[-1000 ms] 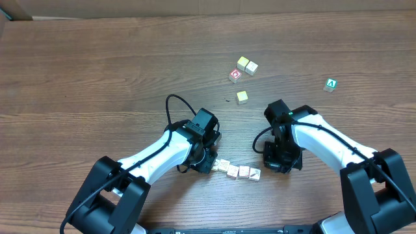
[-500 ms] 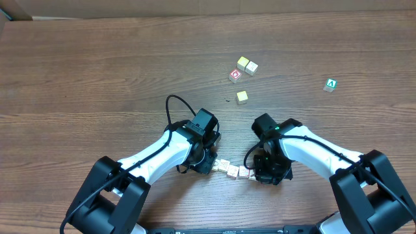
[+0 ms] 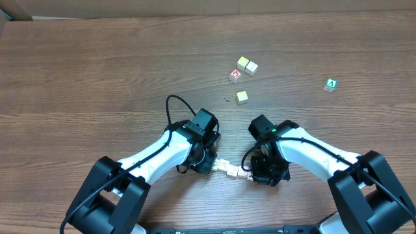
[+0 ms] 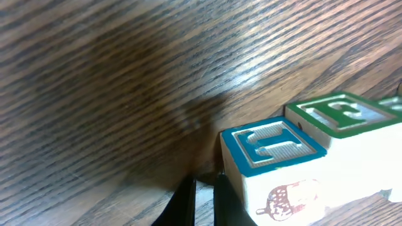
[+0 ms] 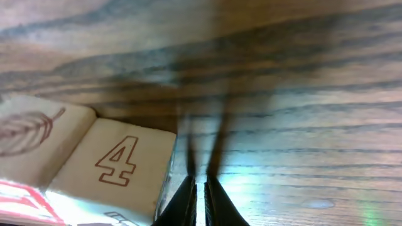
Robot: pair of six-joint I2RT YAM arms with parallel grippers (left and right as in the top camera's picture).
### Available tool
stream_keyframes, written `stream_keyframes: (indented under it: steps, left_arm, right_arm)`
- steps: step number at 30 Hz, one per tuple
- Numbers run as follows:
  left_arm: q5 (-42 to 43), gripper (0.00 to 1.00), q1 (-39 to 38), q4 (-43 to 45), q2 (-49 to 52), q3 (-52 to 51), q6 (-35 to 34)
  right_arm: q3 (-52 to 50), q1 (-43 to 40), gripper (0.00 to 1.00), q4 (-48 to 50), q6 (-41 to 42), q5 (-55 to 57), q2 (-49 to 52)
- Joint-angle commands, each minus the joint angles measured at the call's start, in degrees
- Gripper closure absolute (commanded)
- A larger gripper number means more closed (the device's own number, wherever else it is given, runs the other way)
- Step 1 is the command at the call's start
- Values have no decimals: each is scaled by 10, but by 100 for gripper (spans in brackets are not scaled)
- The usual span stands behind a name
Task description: Flip 5 blocks
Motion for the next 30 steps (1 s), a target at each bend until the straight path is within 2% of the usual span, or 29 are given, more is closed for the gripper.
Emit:
stream_keyframes:
  steps: [1,16,25,30]
  left_arm:
    - [-4,94,-5,-2,14,5,13]
    - [-6,94,-5,-5,14,5,13]
    - [-6,93,-5,-7,14,5,13]
    - [-31,87,-2,-7,14,5,-6]
  right_arm:
    - [-3,21,91,6,11,-9,-14]
    - [8,25,93,0,28,32,-21]
    - [65,25,93,-70,40,54,-96]
    - [83,25,92,-84,25,55,-125]
